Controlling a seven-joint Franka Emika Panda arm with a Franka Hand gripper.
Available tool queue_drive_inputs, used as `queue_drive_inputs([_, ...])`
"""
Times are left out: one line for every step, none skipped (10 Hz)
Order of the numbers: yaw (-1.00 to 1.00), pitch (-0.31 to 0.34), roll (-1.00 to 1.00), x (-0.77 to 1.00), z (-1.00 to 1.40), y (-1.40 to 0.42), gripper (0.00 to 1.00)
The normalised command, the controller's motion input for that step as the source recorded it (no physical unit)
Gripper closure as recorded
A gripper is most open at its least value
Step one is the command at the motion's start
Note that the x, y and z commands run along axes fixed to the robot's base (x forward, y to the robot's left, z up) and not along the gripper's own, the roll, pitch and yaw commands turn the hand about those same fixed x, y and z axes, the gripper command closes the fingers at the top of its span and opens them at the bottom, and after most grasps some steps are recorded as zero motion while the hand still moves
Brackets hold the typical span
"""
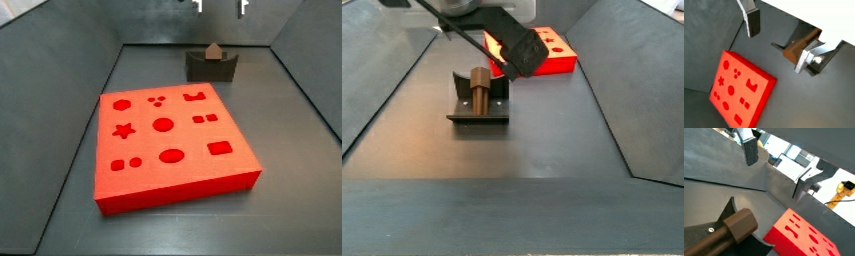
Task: Pick up the 3 prong object. Move up. Place the 3 prong object on the fixture. Regrasp the 3 prong object. Move to above the board. Insert the 3 prong object.
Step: Regrasp the 3 prong object.
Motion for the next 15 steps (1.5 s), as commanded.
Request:
queue_drive_inputs([0.00, 0.074, 1.00, -0.10, 0.72, -0.72, 0.00])
queue_drive_inputs([0.00, 0.065, 1.00, -0.10, 0.60, -0.60, 0.00])
queue_drive_inputs([0.00, 0.056, 1.00, -0.10, 0.34, -0.39, 0.00])
queue_drive_inputs([0.00, 0.053, 1.00, -0.06, 0.13, -0.21, 0.00])
queue_drive_inputs([0.00, 0.054, 1.00, -0.02, 0.04, -0.09, 0.00])
queue_drive_inputs([0.00, 0.057, 1.00, 0.00, 0.04, -0.05, 0.00])
queue_drive_inputs([0.00, 0.056, 1.00, 0.00, 0.02, -0.04, 0.00])
queue_drive_inputs([0.00, 0.051, 1.00, 0.00, 0.01, -0.04, 0.00])
queue_drive_inputs([0.00, 0.047, 1.00, -0.01, 0.01, -0.03, 0.00])
queue_drive_inputs([0.00, 0.044, 1.00, -0.01, 0.00, -0.03, 0.00])
queue_drive_inputs([0.00, 0.040, 1.00, -0.01, 0.00, -0.02, 0.00])
queue_drive_inputs([0.00, 0.036, 1.00, 0.00, 0.00, -0.02, 0.00])
queue_drive_inputs([0.00, 0.037, 1.00, -0.01, 0.00, -0.02, 0.00])
queue_drive_inputs([0.01, 0.039, 1.00, -0.01, 0.00, -0.02, 0.00])
queue_drive_inputs([0.01, 0.045, 1.00, 0.00, 0.01, -0.02, 0.00])
